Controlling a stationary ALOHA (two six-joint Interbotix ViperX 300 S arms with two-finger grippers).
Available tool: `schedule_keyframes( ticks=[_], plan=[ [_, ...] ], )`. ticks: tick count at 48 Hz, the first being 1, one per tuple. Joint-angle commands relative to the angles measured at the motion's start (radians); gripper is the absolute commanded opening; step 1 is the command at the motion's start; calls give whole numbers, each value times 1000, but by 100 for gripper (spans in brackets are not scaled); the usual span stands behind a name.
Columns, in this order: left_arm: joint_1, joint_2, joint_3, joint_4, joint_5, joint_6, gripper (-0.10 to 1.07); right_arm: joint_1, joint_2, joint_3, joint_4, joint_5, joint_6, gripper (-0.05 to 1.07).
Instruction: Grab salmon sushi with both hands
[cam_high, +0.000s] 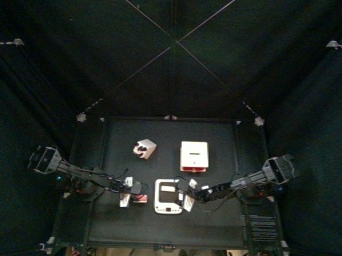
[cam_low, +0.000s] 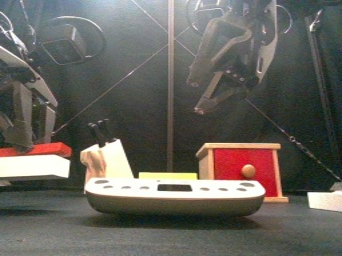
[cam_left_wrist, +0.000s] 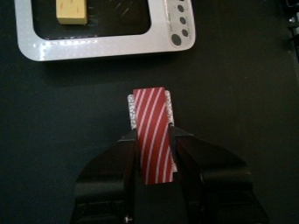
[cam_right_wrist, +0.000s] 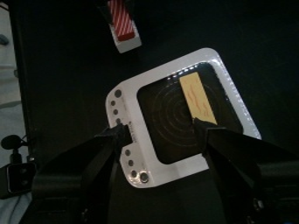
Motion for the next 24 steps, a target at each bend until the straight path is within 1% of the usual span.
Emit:
schedule_keyframes(
  ticks=[1, 9, 18, 24],
  plan=[
    [0, -8, -12, 2, -8, 2, 45, -5, -15, -29, -3, -3, 0, 94],
    [5, -17, -23, 5, -26, 3, 45, -3, -14, -37, -6, -3, 2, 94],
    [5, -41, -31, -6, -78, 2, 45, -5, -6, -69, -12, -3, 2, 94],
    [5, -52, -31, -15, -130, 3, 45, -3, 8, -98, -8, -3, 5, 94]
  ],
)
